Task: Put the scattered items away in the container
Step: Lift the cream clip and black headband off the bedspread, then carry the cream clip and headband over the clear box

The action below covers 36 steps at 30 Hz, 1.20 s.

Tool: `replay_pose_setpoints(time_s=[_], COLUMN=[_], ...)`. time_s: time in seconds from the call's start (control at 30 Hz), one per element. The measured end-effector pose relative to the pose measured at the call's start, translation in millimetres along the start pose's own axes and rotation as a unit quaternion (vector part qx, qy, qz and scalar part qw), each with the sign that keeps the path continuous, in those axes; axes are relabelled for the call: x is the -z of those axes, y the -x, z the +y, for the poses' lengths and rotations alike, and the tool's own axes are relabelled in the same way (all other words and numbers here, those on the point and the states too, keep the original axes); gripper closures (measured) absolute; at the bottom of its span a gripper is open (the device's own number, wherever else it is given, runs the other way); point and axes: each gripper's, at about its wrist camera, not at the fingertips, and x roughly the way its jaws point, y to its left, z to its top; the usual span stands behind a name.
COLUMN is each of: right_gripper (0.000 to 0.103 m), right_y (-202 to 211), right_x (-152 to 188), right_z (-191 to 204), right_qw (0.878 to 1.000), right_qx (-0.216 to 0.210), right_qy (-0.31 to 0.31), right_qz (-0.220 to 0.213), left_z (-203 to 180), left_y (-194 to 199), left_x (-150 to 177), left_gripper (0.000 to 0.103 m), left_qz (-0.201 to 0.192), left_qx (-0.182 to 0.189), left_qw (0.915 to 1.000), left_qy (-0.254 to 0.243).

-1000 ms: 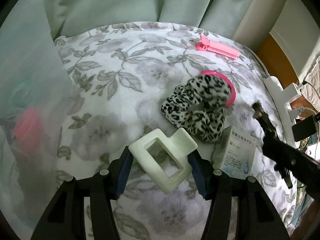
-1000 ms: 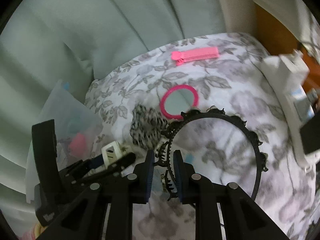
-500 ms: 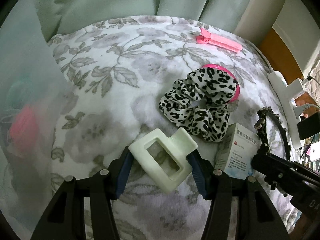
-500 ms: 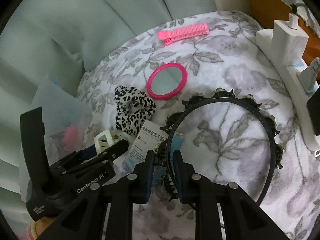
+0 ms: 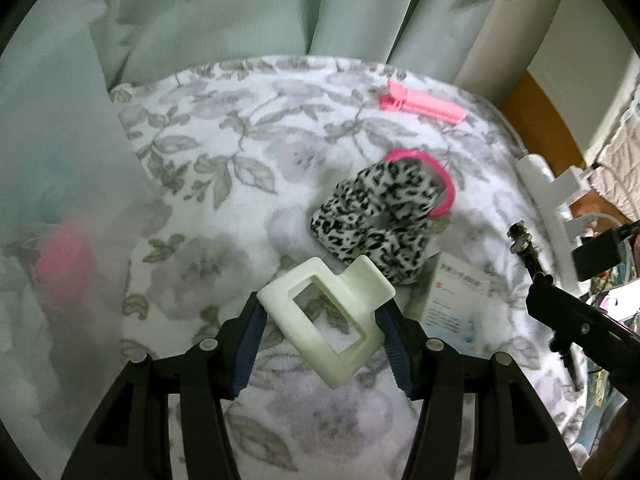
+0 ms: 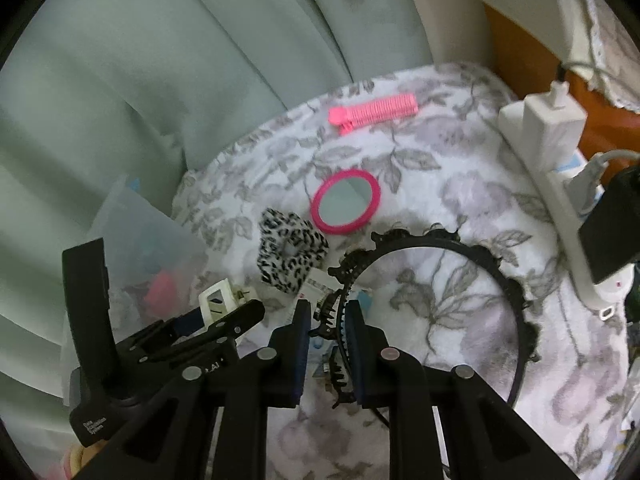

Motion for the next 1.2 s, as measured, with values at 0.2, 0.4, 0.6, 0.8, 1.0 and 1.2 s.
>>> replay_pose_setpoints(time_s=[0.2, 0.4, 0.6, 0.8, 1.0, 1.2], right_gripper=[0.085, 0.085, 0.085, 0.085, 0.085, 0.085], right_y=[34, 71, 109, 145, 169, 190], right_x=[3, 9, 17, 24, 33, 42], right_z=[9, 25, 49, 75, 111, 150], right_qw=[0.999, 0.997, 0.993, 0.987, 0.980, 0.970], right_qx=[-0.010, -0.017, -0.022, -0.026, -0.037, -0.050], right_qy=[-0.001, 0.010, 0.031, 0.056, 0.091, 0.134], right_qz=[-0.033, -0.070, -0.110, -0.147, -0.174, -0.195], left_z=[-3, -8, -12, -5, 11, 35], left_y=[36, 75, 114, 157, 200, 235], left_x=[2, 9, 17, 25, 35, 47], left_gripper=[0.045, 0.045, 0.045, 0.045, 0.045, 0.045], left_qz=[-0.030, -0.065, -0.101, -0.144, -0.189, -0.233], left_qx=[0.006, 0.017, 0.030, 0.044, 0.047, 0.044], left_qw=[0.9995, 0.9977, 0.9944, 0.9885, 0.9808, 0.9711], left_qy=[-0.002, -0.006, -0.011, -0.007, 0.006, 0.026])
